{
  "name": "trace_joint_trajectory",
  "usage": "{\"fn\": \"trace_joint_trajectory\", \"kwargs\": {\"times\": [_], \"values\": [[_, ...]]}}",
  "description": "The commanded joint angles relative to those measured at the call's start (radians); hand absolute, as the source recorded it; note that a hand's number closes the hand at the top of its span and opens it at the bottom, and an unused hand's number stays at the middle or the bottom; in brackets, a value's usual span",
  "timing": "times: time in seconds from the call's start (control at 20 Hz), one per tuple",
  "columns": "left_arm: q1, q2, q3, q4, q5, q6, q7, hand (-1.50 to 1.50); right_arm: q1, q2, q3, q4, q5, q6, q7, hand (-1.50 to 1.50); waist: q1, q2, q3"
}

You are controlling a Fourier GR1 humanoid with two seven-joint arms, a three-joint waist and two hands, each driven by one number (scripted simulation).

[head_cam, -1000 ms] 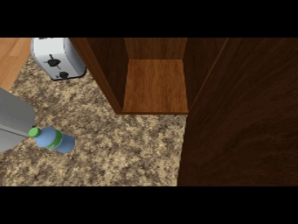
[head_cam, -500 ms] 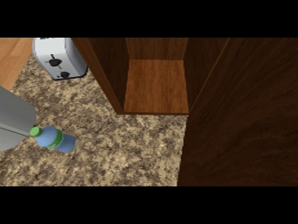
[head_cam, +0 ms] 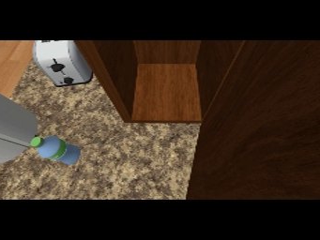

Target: Pick up the bottled water, place it into the cabinet and close the cabinet

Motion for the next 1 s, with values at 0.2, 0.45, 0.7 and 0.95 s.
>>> {"fn": "trace_joint_trajectory", "kwargs": {"times": [0.2,0.45,0.7,0.95], "values": [[0.017,-0.021,0.019,-0.069,0.087,-0.044,0.026,-1.5,-0.004,-0.044,0.059,-0.115,0.145,-0.056,0.082,-1.5,-0.004,0.001,0.0],[0.005,-0.041,-0.029,-0.004,-0.005,-0.072,-0.016,-1.5,-0.048,-0.046,0.09,-0.082,0.168,-0.086,0.1,-1.5,-0.005,0.004,0.0],[0.004,-0.072,-0.056,0.111,-0.07,-0.132,-0.13,-1.5,-0.047,-0.048,0.164,-0.063,0.209,-0.134,0.051,-1.5,-0.012,0.003,0.0],[-0.051,-0.119,-0.109,0.263,-0.202,-0.115,-0.262,-1.5,-0.069,-0.118,0.071,-0.139,0.122,-0.114,0.104,-1.5,-0.014,0.006,0.0]]}}
